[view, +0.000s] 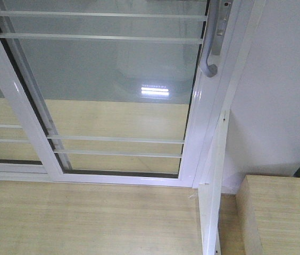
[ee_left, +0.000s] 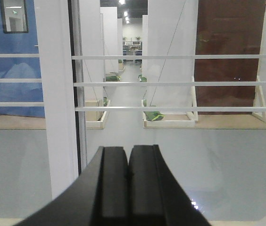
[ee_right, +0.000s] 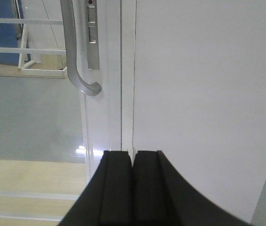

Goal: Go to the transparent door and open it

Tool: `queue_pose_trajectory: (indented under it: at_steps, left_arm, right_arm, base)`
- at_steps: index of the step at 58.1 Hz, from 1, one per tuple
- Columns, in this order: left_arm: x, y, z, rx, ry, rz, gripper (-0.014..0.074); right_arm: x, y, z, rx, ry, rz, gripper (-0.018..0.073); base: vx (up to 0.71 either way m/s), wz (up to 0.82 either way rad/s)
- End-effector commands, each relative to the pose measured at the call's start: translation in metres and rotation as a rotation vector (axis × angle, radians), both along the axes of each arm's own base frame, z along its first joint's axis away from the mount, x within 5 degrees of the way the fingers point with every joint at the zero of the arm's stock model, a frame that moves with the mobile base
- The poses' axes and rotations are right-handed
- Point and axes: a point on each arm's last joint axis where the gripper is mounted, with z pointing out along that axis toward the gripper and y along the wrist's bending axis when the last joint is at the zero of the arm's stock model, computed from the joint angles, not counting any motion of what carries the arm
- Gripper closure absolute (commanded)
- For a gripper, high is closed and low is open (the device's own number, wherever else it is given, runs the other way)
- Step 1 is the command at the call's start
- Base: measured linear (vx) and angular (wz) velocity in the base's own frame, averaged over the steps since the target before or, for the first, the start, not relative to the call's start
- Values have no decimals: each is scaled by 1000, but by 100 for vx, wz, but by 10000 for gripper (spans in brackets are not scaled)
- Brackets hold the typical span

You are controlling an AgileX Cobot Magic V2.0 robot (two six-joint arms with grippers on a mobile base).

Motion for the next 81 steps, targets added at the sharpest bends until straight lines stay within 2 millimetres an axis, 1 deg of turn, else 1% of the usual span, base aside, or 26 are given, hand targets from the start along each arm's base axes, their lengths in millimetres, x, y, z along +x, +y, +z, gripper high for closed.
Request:
queue_pose_trajectory:
  at_steps: [1,47,57,70,75,81]
  left_arm:
    - [1,0,-3,-12,-43,-4,602]
    - [1,0,-3,-12,-43,-4,602]
    - [0,0,1,-14,-90,-1,602]
    - [0,0,2,-15,-102,-1,602]
    - [0,0,2,-16,-104,-1,602]
    - [0,0,2,-13,-103,0,602]
  right_arm:
    - [0,1,4,-4,-84,7,567]
    - [0,1,4,-4,-88,8,567]
    - [0,1,5,-4,-95,8,567]
    - [0,2,12,-4,-169,16,567]
    - [-1,2,18,-3,-243,24,567]
    - [-1,3,22,3,-286,28,567]
  base:
    - [5,0]
    - [1,0]
    - [0,0]
    - [0,0]
    - [0,0]
    - [0,0]
